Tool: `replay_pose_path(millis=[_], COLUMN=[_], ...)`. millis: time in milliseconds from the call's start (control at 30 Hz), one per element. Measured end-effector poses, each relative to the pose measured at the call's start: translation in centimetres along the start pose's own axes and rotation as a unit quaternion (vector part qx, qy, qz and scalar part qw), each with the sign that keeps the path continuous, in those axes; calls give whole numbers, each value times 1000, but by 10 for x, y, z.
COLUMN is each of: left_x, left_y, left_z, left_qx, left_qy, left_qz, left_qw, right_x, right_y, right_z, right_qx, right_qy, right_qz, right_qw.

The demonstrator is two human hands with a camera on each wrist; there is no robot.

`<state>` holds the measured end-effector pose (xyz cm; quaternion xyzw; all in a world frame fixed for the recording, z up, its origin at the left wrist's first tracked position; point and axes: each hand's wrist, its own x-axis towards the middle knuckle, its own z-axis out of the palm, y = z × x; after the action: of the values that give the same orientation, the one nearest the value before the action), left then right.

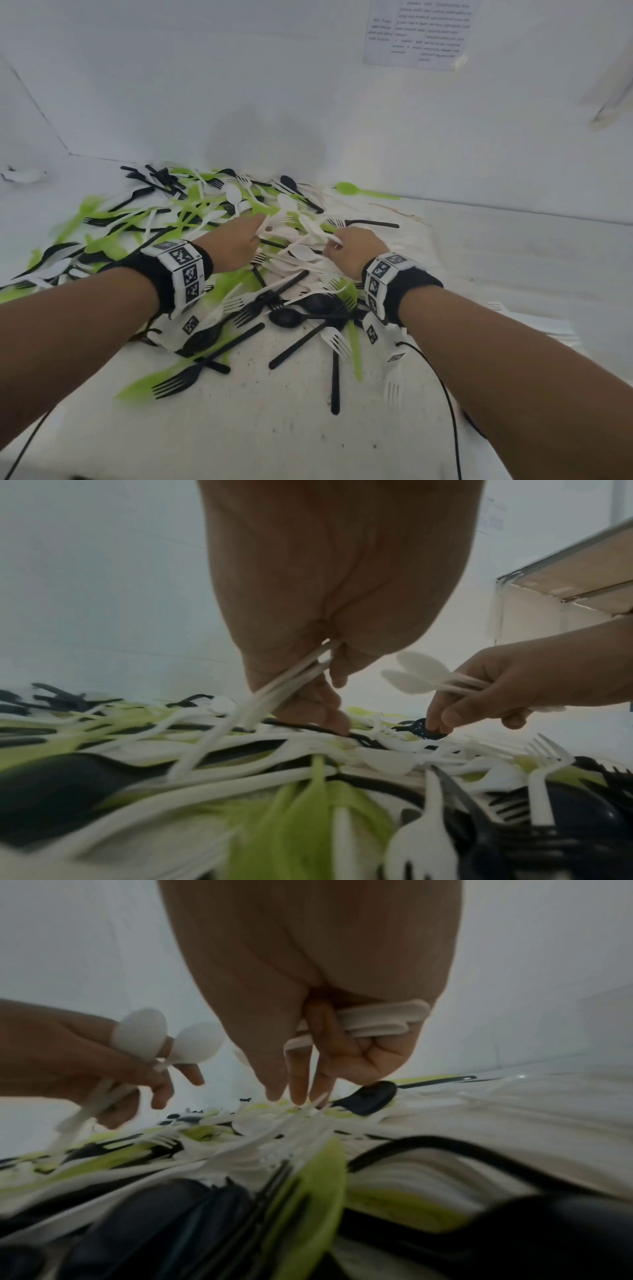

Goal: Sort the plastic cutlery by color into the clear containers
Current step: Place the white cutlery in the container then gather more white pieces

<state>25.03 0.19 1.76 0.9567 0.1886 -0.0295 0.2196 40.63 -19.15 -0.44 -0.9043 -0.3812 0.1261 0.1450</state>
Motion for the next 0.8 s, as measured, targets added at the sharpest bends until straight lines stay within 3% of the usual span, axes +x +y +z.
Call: replay_pose_path(millis=[100, 300, 433, 567, 700, 800], left_x=[-19, -35, -21, -2, 13, 18], left_y=[-20, -47, -34, -2, 10, 6], left_z=[-9, -3, 11, 26, 33, 29], left_qx=[-7, 79, 105, 169, 284, 284], left_qy=[9, 13, -4, -25, -43, -24], left_qz=[9, 69, 124, 178, 200, 186], left_qw=[1000, 994, 987, 969, 937, 940], right_x=[12, 13, 5, -6, -22, -33], right_y=[-11, -29, -35, -30, -14, -6], right_z=[13, 7, 0, 0, 4, 4], right_qx=[-71, -60, 1, -16, 14, 14], right_qy=[-44, 13, 22, 25, 36, 53], right_qz=[9, 5, 38, 82, 132, 154], right_qw=[996, 998, 999, 996, 990, 987])
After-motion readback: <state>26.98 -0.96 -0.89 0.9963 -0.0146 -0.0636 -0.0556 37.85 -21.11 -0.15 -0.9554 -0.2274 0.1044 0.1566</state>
